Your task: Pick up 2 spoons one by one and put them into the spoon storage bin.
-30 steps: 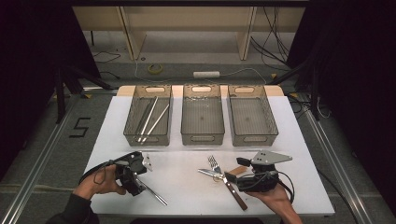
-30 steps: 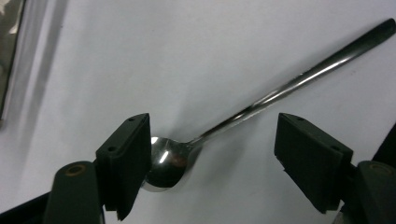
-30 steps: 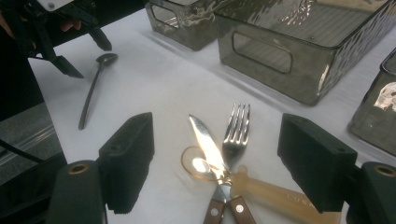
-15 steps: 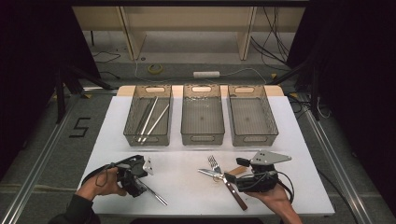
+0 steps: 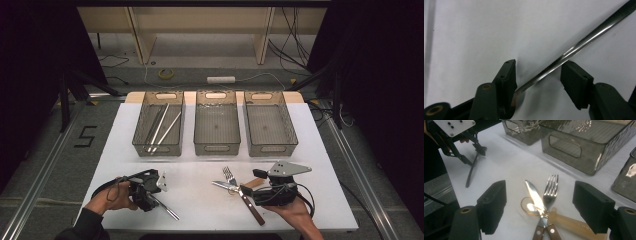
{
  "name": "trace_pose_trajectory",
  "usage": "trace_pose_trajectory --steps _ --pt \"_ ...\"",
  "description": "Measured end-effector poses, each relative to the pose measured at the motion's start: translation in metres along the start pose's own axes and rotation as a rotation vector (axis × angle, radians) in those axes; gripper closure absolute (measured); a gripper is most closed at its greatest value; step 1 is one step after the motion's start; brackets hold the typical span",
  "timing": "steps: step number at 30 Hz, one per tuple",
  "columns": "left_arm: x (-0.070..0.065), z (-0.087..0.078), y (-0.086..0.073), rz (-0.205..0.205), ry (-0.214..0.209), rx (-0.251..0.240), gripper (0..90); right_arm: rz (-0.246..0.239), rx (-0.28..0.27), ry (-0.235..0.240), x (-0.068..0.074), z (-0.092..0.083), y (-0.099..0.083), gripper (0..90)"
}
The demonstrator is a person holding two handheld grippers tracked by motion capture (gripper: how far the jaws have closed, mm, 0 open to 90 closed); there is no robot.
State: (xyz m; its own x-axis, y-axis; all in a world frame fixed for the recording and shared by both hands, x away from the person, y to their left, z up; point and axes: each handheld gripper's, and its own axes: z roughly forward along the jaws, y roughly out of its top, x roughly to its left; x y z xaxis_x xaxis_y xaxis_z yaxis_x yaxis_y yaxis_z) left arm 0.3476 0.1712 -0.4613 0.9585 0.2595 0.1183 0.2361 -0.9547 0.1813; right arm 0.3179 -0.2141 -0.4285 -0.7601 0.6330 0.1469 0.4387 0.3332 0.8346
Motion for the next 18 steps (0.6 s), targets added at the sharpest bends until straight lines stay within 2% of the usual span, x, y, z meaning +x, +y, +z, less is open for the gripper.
trace_pose_trajectory --steps 7,10,15,18 --pt "-0.0017 -0.0005 0.0013 0.030 0.011 -0.019 60.8 -0.004 -0.001 0.000 0.0005 0.0002 0.0000 28.2" --pt "-0.0012 0.0000 0.0018 0.045 0.049 -0.026 67.9 -0.003 0.004 0.001 0.0003 0.0002 -0.0001 28.2" --pt "-0.0029 0.0002 0.0022 0.097 0.079 -0.027 72.3 -0.002 0.006 0.001 -0.0001 0.0001 -0.0003 28.2" --pt "-0.0033 0.0011 0.0021 0.107 0.084 -0.035 75.7 -0.003 0.006 -0.001 -0.0001 -0.0001 -0.0003 28.2"
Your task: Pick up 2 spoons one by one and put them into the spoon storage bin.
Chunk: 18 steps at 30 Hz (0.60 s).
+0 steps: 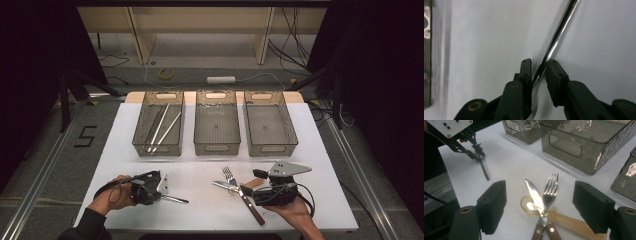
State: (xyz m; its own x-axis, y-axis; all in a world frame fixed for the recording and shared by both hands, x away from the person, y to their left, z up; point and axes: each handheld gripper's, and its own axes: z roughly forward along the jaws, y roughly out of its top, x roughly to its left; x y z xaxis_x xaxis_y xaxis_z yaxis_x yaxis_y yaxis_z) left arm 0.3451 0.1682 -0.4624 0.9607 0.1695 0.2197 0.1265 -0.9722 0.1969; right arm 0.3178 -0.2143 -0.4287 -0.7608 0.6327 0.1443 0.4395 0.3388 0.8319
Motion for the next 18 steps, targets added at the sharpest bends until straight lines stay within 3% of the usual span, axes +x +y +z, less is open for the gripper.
trace_pose_trajectory --steps 2,3,6,14,18 --pt "0.0003 -0.0002 0.0000 0.003 0.011 0.001 80.4 -0.004 -0.001 -0.001 0.0003 0.0001 0.0001 28.2" --pt "0.0011 0.0009 -0.0002 -0.012 0.011 -0.004 87.0 -0.004 0.002 -0.002 0.0007 0.0000 0.0002 28.2" --pt "0.0025 0.0011 -0.0019 -0.024 0.005 -0.021 87.2 -0.005 0.005 -0.001 0.0009 0.0002 0.0003 28.2" --pt "0.0027 0.0007 0.0000 -0.013 0.007 -0.008 89.0 -0.006 0.005 0.000 0.0008 0.0003 0.0002 28.2" --pt "0.0034 0.0005 0.0003 -0.041 0.003 -0.009 89.1 -0.006 0.008 0.002 0.0009 0.0003 0.0002 28.2"
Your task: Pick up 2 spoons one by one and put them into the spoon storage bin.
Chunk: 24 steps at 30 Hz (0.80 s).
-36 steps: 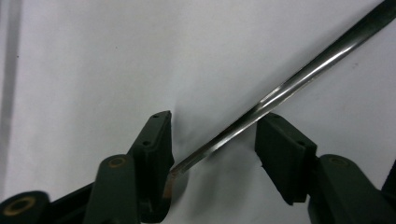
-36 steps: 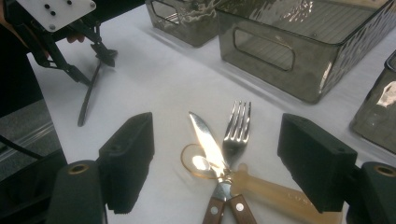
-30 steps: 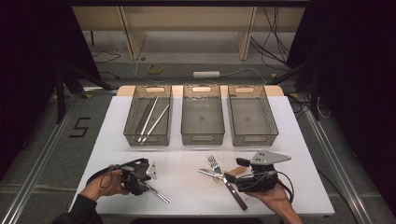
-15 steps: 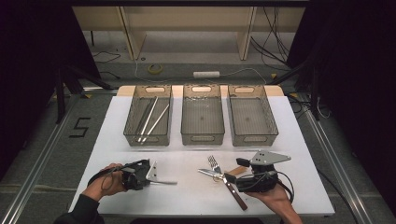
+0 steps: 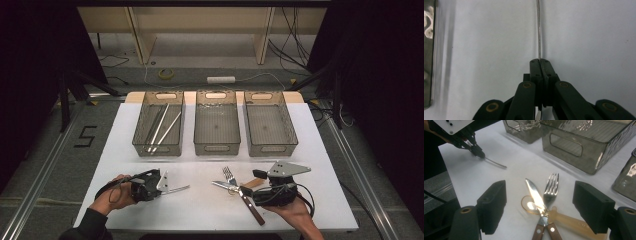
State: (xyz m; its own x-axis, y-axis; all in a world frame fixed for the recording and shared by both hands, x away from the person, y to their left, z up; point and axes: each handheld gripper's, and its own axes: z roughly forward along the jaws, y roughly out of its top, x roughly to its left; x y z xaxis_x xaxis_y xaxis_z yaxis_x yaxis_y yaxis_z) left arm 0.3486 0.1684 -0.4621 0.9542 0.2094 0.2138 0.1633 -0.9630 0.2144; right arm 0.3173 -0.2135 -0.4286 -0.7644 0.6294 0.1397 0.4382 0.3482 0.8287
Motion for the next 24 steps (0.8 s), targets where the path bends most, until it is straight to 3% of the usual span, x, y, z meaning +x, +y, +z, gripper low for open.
trace_pose_trajectory --steps 9,24 --pt "0.003 -0.005 0.002 -0.071 -0.004 -0.035 89.2 0.001 -0.002 0.000 0.000 0.000 0.000 28.2" --pt "0.011 -0.012 0.004 -0.248 0.016 -0.105 89.1 0.006 -0.007 0.000 -0.001 0.000 0.000 28.2"
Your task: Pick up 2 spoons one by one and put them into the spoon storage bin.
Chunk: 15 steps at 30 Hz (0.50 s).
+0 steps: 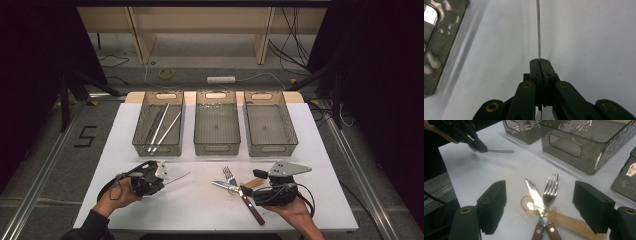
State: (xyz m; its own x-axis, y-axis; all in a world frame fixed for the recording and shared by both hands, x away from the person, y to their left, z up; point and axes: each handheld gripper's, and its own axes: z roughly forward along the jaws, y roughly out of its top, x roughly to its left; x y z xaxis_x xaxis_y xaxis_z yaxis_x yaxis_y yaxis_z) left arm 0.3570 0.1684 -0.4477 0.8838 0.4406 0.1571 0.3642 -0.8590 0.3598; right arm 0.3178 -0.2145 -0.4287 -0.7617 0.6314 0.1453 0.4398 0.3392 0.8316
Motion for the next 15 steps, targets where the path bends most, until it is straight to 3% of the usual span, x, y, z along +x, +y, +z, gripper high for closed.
trace_pose_trajectory --steps 7,15 --pt "0.005 -0.004 0.001 -0.091 -0.006 -0.047 89.1 0.002 -0.003 -0.007 -0.001 -0.001 0.000 28.2" --pt "0.008 -0.014 0.004 -0.199 -0.028 -0.150 89.1 0.000 0.000 -0.012 -0.002 -0.002 0.000 28.1"
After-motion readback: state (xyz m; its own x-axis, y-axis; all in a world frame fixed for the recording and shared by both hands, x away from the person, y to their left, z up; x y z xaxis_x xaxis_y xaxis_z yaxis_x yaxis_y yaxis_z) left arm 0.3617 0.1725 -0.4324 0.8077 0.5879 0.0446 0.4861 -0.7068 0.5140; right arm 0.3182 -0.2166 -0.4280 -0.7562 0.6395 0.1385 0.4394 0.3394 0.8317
